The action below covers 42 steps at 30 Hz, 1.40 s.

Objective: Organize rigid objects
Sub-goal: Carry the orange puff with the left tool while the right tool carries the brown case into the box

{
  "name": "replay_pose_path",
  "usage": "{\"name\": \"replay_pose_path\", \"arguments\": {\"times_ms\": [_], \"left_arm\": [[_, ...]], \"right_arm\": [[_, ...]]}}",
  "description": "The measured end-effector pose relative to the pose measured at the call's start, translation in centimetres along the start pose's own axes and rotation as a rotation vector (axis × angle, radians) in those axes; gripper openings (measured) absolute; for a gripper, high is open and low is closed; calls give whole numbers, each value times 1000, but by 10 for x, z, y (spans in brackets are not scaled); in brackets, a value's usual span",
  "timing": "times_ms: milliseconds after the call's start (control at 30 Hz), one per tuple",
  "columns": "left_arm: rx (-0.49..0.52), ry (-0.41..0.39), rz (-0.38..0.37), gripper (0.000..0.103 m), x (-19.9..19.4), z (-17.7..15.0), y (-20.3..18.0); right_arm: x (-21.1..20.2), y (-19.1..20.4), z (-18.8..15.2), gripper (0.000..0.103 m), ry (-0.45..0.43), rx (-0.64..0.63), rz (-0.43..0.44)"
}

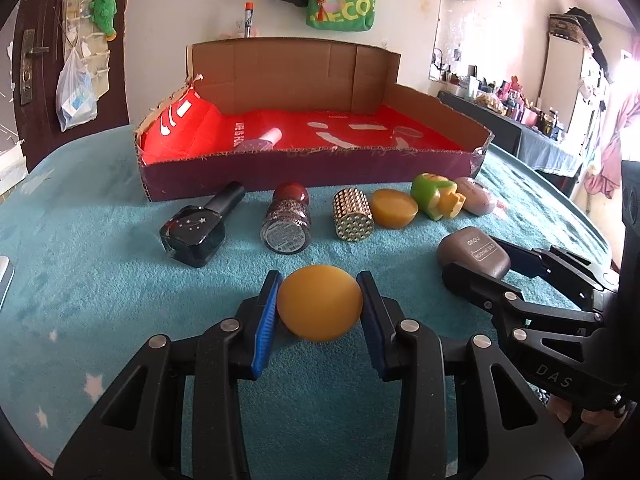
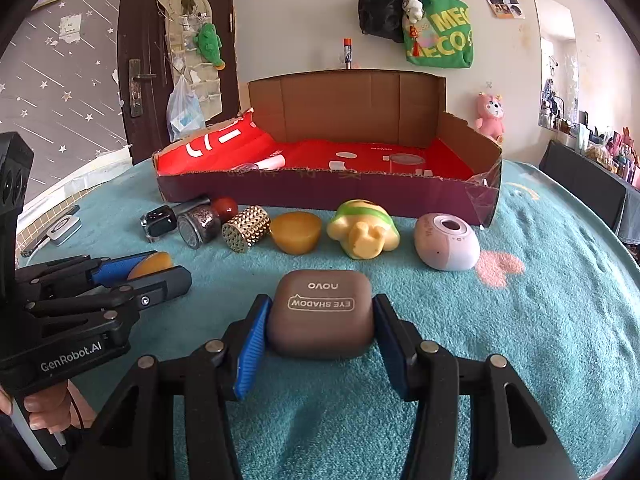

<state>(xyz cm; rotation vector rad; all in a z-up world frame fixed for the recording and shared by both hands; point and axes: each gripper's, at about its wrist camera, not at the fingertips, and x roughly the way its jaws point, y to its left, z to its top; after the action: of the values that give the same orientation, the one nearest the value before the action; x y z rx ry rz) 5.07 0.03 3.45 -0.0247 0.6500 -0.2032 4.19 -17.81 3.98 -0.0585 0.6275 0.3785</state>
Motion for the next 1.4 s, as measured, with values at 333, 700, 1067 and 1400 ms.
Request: {"name": "replay_pose_path", "arguments": {"times_ms": [333, 700, 1067, 1400], "left_arm": [[-5, -5, -11, 36, -3, 3, 2], [2, -48, -28, 36, -15, 22, 5], [21, -46, -106, 36, 1, 76, 8], [126, 45, -195, 36, 51, 123, 9]], "right_arm": [[-5, 0, 4, 54, -11, -1, 2], [-9, -3, 17, 54, -42, 1, 9], [2, -14, 70, 54, -76, -24, 32], [47, -30, 120, 54, -10, -120, 101]]}}
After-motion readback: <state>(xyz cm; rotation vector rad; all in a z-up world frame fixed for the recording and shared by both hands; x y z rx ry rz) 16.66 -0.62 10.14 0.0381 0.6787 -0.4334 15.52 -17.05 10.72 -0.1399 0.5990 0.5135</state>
